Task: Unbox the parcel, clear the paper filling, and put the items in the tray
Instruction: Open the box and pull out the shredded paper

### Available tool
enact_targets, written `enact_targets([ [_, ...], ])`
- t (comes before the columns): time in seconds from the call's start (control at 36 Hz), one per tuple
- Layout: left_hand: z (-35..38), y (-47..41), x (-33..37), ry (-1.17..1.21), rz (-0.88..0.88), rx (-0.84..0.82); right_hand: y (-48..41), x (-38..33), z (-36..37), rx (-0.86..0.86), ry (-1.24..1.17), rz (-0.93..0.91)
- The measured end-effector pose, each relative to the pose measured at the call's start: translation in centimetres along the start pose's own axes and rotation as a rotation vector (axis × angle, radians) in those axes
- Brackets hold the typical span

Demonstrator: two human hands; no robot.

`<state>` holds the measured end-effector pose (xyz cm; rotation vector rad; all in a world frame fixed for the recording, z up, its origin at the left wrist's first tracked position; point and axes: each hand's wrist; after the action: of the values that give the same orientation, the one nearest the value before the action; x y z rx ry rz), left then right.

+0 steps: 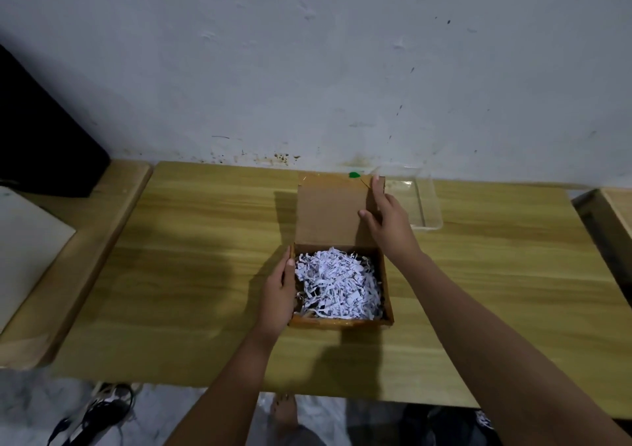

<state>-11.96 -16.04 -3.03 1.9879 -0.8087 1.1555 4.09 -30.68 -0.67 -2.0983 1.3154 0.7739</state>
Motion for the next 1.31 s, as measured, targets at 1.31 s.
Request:
enact_targets([
  [1.31,3.6,-4.6,1.4,-1.176,0.578,-0.696,5.7,-0.9,2.5,-0.671,0.572,-0.195],
])
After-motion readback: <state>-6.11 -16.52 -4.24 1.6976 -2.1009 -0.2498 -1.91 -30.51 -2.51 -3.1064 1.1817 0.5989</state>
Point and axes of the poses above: each hand's wrist, its own y-axis away from the middle knuckle, its own z-axis out of the palm, x = y × z, and after that the axes turned 2 degrees about x, right-handed
